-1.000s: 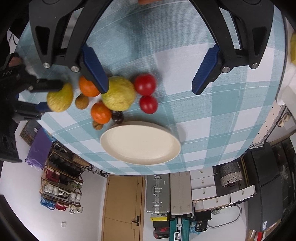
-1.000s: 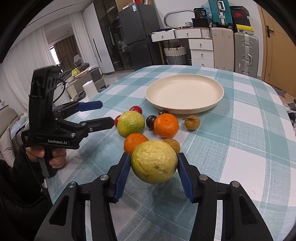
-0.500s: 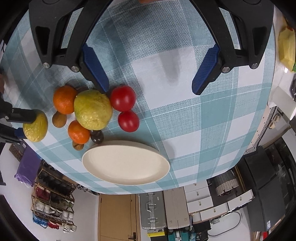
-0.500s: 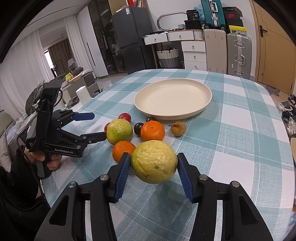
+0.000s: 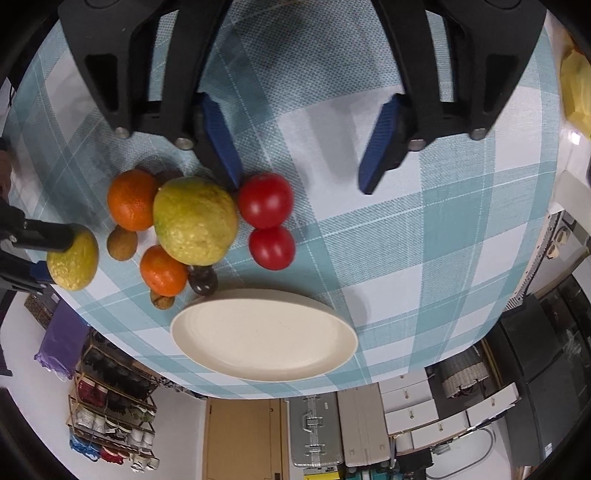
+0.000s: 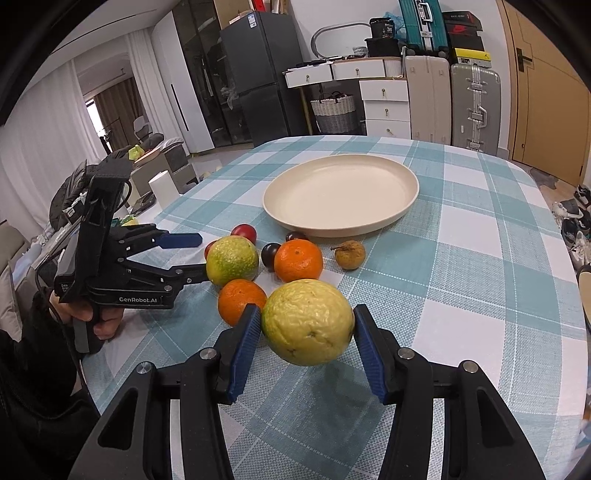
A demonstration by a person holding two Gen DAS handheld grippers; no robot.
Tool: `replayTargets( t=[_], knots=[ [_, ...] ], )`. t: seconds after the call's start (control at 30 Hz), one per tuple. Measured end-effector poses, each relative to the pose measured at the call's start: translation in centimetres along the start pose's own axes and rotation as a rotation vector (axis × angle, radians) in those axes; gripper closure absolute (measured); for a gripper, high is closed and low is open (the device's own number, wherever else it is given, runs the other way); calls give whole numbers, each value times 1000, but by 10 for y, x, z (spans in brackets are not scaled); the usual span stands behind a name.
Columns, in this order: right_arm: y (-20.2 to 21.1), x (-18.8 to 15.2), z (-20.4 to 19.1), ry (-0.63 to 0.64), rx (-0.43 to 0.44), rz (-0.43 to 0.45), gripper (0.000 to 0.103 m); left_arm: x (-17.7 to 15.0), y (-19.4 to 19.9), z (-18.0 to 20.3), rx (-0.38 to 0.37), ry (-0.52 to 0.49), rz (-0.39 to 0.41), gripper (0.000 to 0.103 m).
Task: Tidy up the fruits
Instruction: 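Grasp a red tomato with the left tool and lift it while the right tool holds the yellow fruit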
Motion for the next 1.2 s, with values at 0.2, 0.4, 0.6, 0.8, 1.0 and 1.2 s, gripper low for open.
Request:
replayTargets(
  t=[0.2,0.4,0.6,0.8,1.0,1.2],
  knots=[
    [-4,0,4,-12,-2,-10,51,2,1,5,-17,-2,9,58],
    [-8,0,6,-12,-4,-25,51,3,3,9,-38,-2,16,67],
    [-8,1,8,-13,-10,-21,54,3,7,11,-63,6,27,77],
    [-8,1,8,-11,-12,-28,57,3,9,12,-75,10,31,77],
    [-20,-15,10,-21,-9,-86,52,2,8,11,-85,17,25,77],
    [-23,-15,11,-8,-21,-85,54,4,10,10,-98,30,40,77]
  ],
)
Point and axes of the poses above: each gripper's, at about its wrist camera, not at the fingertips, and y roughly against the way its jaws point, z to its right, x to its top, the point moved 10 cm from there along -y, roughly the way its jaws point, and after that the axes turned 12 degrees about x, right-handed, at the moved point
